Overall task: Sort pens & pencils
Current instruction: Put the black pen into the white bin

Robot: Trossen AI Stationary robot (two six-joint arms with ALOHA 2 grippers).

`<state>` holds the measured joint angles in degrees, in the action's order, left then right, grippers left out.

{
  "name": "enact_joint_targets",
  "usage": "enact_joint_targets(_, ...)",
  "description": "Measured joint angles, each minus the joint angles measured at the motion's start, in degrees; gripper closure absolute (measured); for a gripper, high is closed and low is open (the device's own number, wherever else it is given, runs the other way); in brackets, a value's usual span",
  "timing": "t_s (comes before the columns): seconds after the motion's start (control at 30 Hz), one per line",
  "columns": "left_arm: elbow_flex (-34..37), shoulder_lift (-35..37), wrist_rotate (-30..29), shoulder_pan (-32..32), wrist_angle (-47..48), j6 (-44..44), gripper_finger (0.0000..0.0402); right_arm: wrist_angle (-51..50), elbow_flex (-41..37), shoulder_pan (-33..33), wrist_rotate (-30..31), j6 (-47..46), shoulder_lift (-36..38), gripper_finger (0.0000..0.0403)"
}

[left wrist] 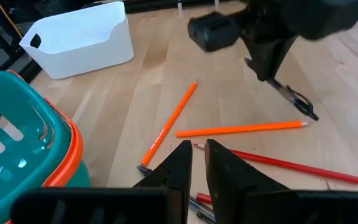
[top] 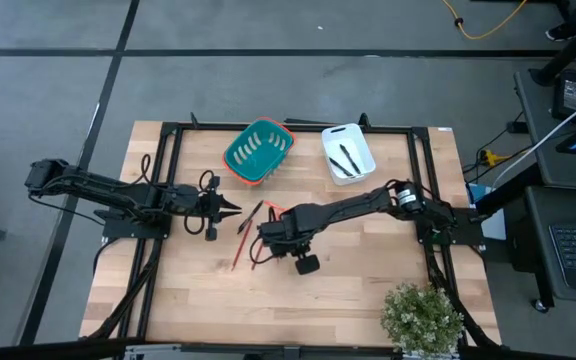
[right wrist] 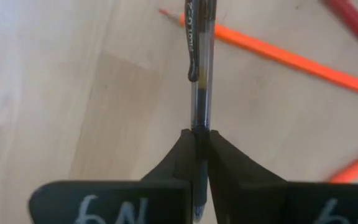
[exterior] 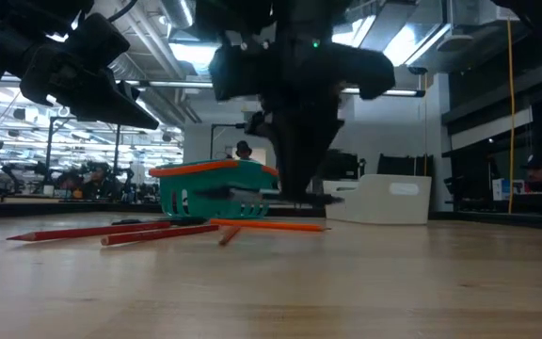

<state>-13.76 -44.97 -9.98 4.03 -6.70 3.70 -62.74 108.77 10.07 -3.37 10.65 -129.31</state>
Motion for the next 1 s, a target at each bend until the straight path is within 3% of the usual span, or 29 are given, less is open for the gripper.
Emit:
enact_joint_targets(0.33, 0.0, 0.0, 0.0, 0.0, 0.3, 0.0, 0.036, -1.0, 0.0, 0.7, 8.3, -3.4, 6.0, 0.0401)
enact_joint_targets(0.63, 0.0, 0.0, 0.0, 0.0, 0.8, 0.0, 0.036, -0.6, -0.8, 0.7, 6.2, -8.0, 7.3, 0.0402)
enact_joint_targets(1.0, 0.0, 0.0, 0.0, 0.0, 1.1, -0.1, 0.036, 8.4, -5.2, 0.7, 4.8, -7.5, 6.4, 0.0334)
